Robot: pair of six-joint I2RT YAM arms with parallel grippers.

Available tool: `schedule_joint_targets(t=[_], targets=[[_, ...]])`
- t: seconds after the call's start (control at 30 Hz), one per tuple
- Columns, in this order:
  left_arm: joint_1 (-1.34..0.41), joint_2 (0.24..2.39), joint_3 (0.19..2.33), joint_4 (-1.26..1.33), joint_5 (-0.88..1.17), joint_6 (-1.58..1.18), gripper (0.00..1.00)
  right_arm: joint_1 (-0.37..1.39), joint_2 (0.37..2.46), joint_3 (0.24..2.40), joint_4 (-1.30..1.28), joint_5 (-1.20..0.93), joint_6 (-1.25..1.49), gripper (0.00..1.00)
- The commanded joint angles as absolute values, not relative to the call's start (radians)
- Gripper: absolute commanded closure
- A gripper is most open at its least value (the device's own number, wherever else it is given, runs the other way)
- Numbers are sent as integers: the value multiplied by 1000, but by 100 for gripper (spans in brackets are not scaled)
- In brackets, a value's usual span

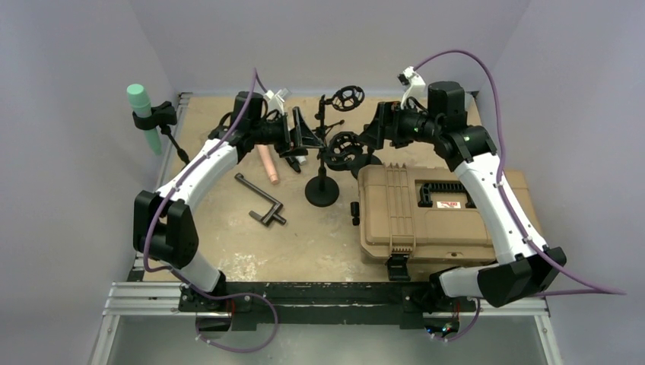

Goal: Remove the microphone from the stand

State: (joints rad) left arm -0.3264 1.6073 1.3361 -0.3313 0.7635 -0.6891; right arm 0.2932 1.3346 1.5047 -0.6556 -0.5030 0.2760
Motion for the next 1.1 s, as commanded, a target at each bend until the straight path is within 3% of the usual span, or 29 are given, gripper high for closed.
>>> schedule_joint_targets(t=[0.0, 0.67, 1.07], targets=[[-325, 1580, 1305, -335, 775, -643, 16, 290, 1314, 1489, -605, -499, 278, 17], [-382, 1660, 1266, -499, 480, -530, 31, 289, 1298, 1503, -592, -505, 286, 17], [-383, 1706, 1285, -532, 428, -513, 34, 290, 1289, 1464, -561, -509, 296, 17]])
